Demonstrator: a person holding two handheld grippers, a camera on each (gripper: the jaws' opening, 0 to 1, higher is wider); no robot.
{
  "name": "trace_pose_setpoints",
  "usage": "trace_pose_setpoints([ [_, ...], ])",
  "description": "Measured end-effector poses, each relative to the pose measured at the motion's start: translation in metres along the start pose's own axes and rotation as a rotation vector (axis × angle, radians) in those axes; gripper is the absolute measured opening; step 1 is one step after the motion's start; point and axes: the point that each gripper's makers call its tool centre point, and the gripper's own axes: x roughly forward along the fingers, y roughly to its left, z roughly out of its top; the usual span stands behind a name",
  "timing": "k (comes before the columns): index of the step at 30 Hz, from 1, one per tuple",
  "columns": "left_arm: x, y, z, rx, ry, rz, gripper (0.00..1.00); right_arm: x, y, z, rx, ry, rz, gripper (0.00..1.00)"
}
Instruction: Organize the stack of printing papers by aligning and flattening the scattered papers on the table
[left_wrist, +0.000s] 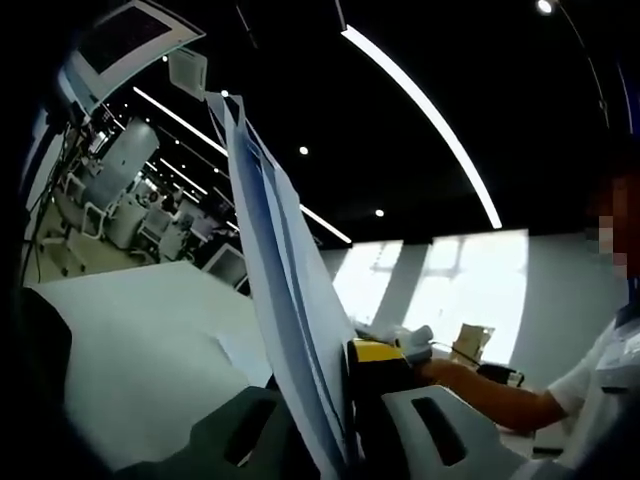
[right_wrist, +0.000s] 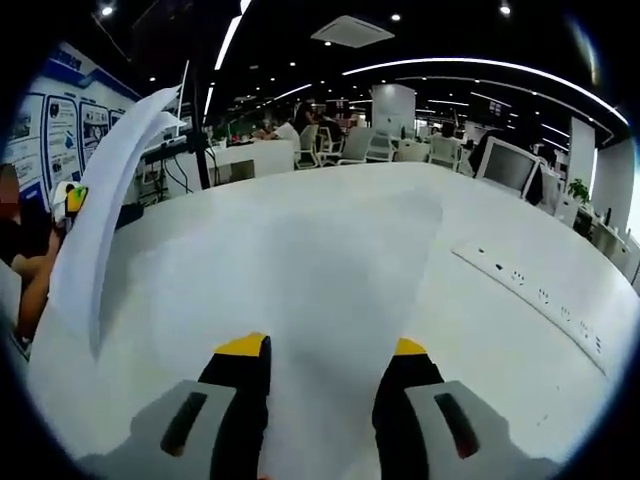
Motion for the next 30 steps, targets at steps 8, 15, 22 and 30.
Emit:
trace_pose_setpoints([
  [8, 0.0, 0.0, 0.0, 0.005, 0.0, 0.0, 0.09, 0.0, -0.007, 0.0, 0.046, -0.018, 0.002, 0.2],
  [15, 0.0, 0.0, 0.0, 0.003, -0.002, 0.0, 0.09, 0.001, -0.009, -0.001, 0.024, -0.02, 0.009, 0.08],
  [22, 0.0, 0.001, 0.0, 0.001, -0.002, 0.001, 0.09, -0.001, -0.013, -0.005, 0.067, -0.013, 0.012, 0.0],
  [30, 0.0, 0.003, 0.001, -0.002, -0.002, 0.002, 0.09, -0.006, -0.01, 0.003, 0.221, -0.018, 0.028, 0.0],
])
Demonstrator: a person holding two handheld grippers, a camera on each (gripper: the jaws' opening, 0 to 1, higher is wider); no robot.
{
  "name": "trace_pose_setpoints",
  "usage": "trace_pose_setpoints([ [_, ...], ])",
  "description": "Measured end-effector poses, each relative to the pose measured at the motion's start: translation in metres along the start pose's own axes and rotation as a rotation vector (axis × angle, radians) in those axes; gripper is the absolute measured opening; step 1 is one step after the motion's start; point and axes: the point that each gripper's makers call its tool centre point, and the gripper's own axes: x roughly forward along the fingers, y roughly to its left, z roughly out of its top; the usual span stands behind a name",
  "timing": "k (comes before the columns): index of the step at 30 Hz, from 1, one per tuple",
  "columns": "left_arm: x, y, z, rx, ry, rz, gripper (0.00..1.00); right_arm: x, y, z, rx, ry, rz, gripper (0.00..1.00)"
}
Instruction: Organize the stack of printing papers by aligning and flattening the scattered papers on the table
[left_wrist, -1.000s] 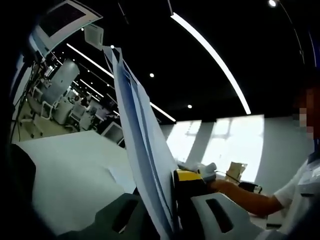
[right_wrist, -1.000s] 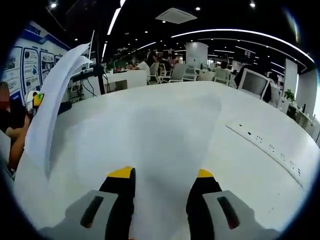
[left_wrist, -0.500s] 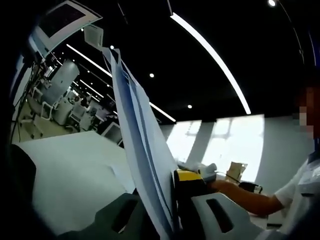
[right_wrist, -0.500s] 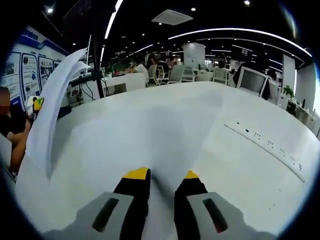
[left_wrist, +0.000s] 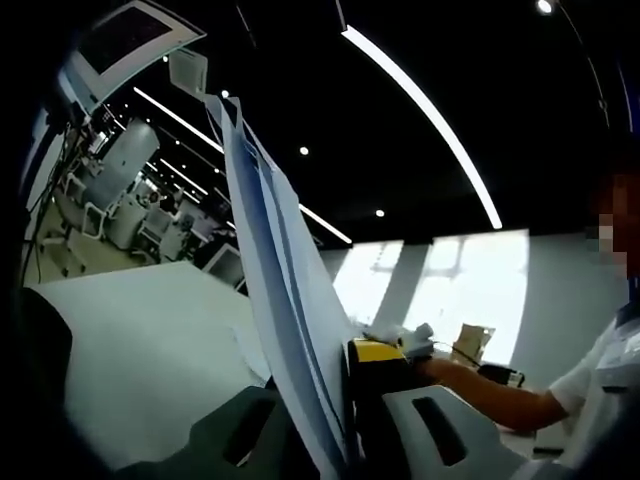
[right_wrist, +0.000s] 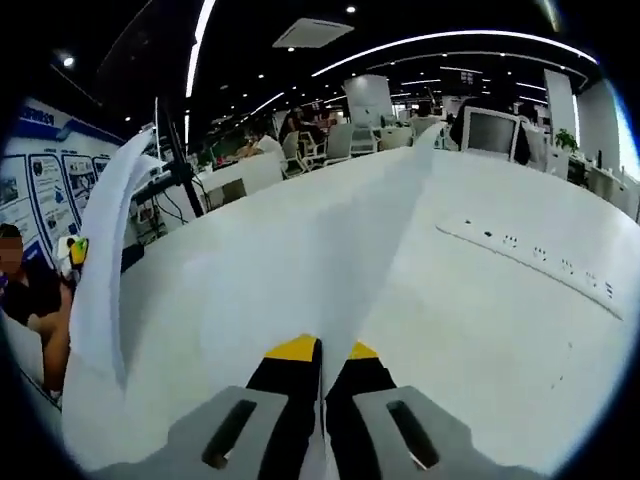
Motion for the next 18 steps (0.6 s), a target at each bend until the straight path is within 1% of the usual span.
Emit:
trace_pose_setpoints([
  [4, 0.0, 0.0, 0.0, -0.002, 0.001, 0.0, 0.09, -0.007, 0.004, 0.006, 0.004, -0.023, -0.002, 0.0],
  [7, 0.0, 0.001, 0.0, -0.002, 0.003, -0.001, 0.09, -0.011, 0.005, 0.011, -0.018, -0.048, -0.008, 0.0],
  [10, 0.0, 0.001, -0.001, -0.003, 0.004, -0.001, 0.09, -0.015, 0.006, 0.014, -0.018, -0.054, -0.011, 0.0],
  [18, 0.001, 0.001, -0.001, -0.005, 0.006, -0.001, 0.09, -0.027, 0.012, 0.03, 0.005, -0.106, 0.005, 0.0],
])
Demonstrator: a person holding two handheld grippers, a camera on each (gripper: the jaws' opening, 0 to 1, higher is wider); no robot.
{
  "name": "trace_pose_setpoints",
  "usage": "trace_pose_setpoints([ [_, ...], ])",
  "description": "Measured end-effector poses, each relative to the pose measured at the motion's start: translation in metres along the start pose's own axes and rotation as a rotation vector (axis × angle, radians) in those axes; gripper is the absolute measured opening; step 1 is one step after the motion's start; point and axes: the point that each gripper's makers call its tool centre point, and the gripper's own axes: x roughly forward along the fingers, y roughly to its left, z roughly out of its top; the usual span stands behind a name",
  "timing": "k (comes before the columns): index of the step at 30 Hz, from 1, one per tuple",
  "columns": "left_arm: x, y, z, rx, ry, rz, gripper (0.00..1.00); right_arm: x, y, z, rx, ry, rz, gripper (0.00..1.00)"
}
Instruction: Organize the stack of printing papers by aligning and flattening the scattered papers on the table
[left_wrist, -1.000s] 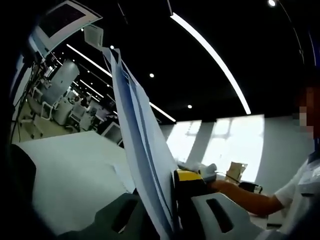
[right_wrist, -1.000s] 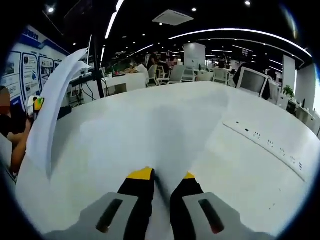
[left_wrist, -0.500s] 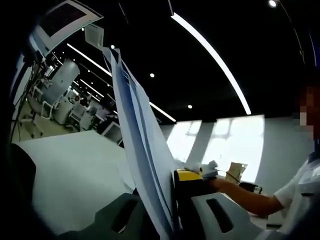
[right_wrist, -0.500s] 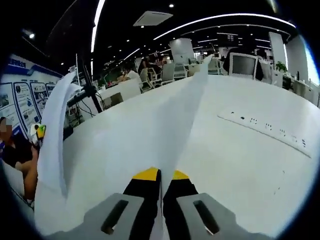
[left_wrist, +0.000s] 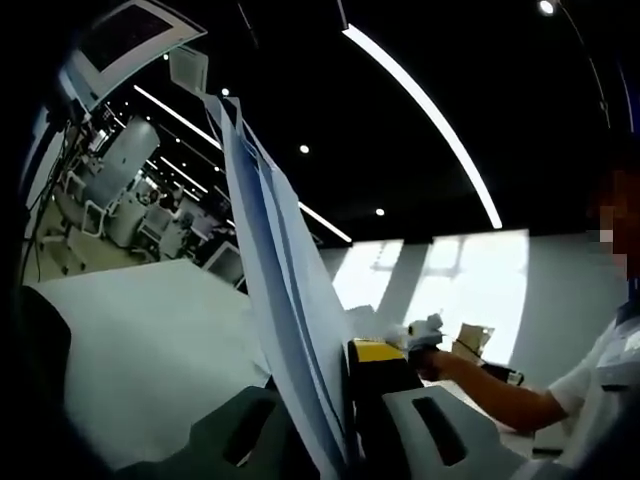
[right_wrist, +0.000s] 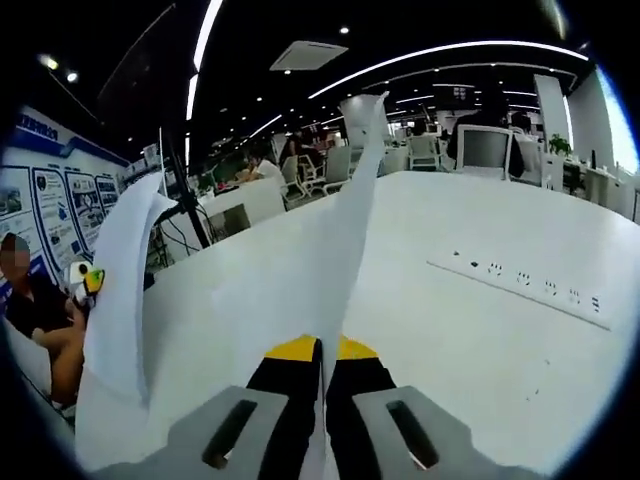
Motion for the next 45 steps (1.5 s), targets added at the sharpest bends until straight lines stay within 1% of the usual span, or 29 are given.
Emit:
trace_pose_setpoints([
  [5, 0.0, 0.0, 0.0, 0.002, 0.0, 0.001, 0.09, -0.003, 0.0, 0.003, 0.011, -0.014, -0.007, 0.0],
  [15, 0.0, 0.0, 0.0, 0.003, 0.002, 0.003, 0.09, -0.012, -0.009, 0.007, 0.039, -0.035, -0.027, 0.0],
  [31, 0.0, -0.001, 0.0, 0.007, -0.001, 0.003, 0.09, -0.019, -0.021, 0.008, 0.072, -0.043, -0.055, 0.0],
  [39, 0.0, 0.0, 0.0, 0.006, -0.001, 0.003, 0.09, -0.02, -0.024, 0.008, 0.078, -0.041, -0.066, 0.0],
  [45, 0.0, 0.001, 0.0, 0.008, -0.001, 0.005, 0.09, -0.024, -0.025, 0.01, 0.085, -0.053, -0.071, 0.0],
])
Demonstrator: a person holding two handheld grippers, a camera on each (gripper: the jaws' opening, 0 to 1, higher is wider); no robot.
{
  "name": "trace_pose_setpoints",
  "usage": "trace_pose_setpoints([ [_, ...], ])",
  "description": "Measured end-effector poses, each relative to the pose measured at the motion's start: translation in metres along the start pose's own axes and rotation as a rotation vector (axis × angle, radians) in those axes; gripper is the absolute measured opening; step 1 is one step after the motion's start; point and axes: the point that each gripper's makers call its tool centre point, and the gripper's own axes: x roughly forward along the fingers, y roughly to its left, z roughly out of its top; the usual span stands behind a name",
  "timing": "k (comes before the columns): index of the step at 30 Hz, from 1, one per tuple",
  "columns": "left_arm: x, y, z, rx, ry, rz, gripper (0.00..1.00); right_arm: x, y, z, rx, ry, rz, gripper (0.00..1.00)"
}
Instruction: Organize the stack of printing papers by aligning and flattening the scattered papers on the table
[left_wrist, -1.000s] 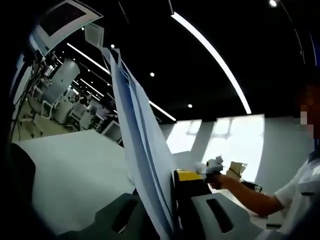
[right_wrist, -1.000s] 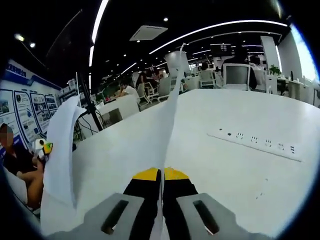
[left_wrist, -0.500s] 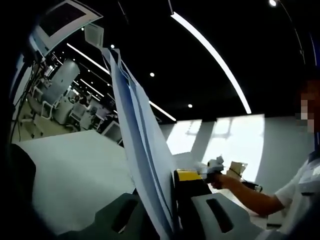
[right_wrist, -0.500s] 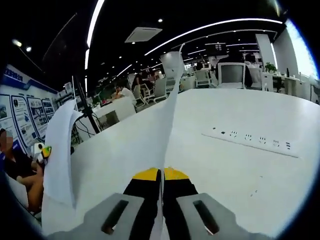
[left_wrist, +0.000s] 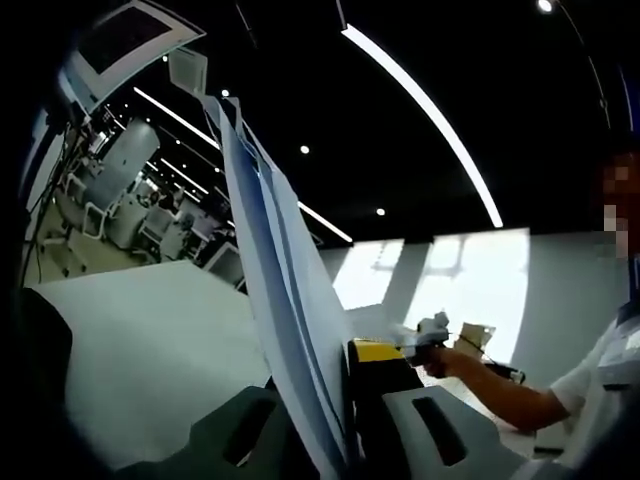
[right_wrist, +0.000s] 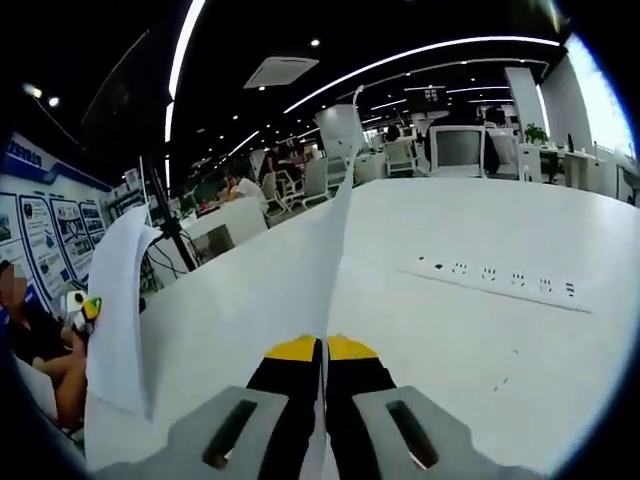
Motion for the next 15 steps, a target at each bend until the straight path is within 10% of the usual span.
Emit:
trace_pose_setpoints([
  [15, 0.0005, -0.0008, -0.0003, 0.003, 0.001, 0.003, 0.09, -0.0092, 0.0017, 0.0087, 0.009, -0.027, -0.011, 0.0],
])
